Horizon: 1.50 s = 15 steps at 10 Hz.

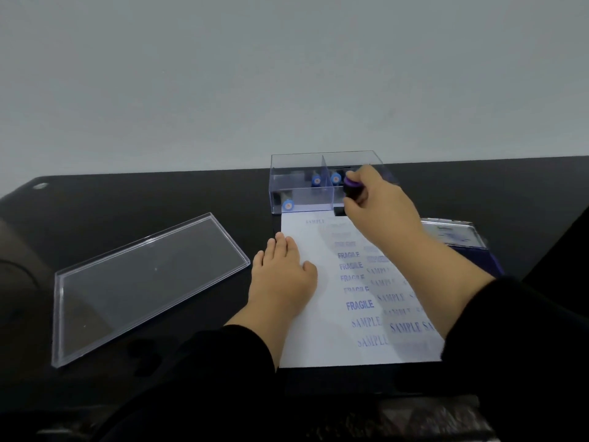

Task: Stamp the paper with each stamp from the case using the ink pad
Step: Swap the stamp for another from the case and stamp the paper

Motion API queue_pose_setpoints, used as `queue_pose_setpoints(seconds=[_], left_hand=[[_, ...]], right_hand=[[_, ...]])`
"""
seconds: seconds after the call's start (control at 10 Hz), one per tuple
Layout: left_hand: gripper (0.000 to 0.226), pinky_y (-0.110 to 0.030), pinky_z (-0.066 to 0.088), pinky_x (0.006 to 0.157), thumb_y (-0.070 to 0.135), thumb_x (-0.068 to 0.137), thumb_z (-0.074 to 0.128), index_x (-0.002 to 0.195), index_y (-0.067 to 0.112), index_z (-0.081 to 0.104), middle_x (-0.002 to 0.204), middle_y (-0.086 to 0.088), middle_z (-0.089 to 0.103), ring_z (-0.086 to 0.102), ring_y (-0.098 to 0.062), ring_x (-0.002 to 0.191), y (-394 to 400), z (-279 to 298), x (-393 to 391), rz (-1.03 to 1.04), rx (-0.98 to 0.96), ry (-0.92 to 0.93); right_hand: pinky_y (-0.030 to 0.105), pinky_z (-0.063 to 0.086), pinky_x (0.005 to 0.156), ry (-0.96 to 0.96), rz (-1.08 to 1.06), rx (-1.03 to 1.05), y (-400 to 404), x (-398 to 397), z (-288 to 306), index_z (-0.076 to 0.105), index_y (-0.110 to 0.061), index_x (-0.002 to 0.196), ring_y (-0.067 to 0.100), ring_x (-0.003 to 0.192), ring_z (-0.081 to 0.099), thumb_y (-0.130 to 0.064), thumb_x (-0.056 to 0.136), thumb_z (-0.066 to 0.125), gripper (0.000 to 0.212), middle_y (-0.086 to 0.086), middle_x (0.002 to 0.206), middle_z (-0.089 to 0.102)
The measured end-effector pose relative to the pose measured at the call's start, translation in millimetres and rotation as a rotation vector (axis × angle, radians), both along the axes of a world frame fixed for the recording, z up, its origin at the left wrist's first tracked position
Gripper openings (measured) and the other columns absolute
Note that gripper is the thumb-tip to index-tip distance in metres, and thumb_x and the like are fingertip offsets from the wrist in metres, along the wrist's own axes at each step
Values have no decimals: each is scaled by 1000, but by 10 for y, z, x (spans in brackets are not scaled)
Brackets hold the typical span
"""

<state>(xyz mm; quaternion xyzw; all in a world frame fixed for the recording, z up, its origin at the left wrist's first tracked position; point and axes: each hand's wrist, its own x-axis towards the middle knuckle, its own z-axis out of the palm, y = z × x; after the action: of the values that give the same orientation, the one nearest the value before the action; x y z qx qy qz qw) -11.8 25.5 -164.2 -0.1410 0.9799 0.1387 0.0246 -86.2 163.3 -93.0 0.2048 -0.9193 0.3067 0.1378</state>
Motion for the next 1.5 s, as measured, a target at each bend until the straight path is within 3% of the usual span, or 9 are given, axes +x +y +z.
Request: queue_pose_setpoints(seconds=[0.1,0.3,0.6,0.8,1.5], left_hand=[[60,-35,-4,117,33,100,18,152,11,-4,159,-5,-11,-8,-18,147,15,0,-5,10,-5,-6],[60,-35,-5,117,32,100,18,151,11,-6,159,-4,-12,-10,-17,146,9,-8,-15,16,-6,-16],[59,-35,-5,117,33,101,18,152,12,-6,159,-3,-13,-11,-17,146,8,10,-34,14,-9,-35],[59,-34,-5,117,31,100,18,152,12,-5,159,-3,-12,-10,-16,146,13,1,-28,21,-9,-29],[59,-35,-4,117,32,100,17,151,13,-5,159,-3,-12,-10,-17,146,9,-3,-38,23,-21,-35]], right_hand=[[36,51,74,-20,35,-30,-202,-110,-85,47,-25,122,22,87,59,-22,92,51,30,-2,95,63],[31,47,72,-22,65,-70,-418,-198,-396,48,-27,125,18,93,59,-24,92,51,33,-4,103,64],[28,43,67,-13,66,-31,-398,-240,-462,47,-26,126,18,89,58,-25,93,50,33,-2,101,64],[34,48,73,-29,93,8,-433,-216,-485,48,-25,127,23,92,58,-23,93,51,34,1,103,62],[35,50,76,-53,62,-15,-480,-186,-494,50,-22,123,21,93,60,-20,92,54,31,-2,107,64]])
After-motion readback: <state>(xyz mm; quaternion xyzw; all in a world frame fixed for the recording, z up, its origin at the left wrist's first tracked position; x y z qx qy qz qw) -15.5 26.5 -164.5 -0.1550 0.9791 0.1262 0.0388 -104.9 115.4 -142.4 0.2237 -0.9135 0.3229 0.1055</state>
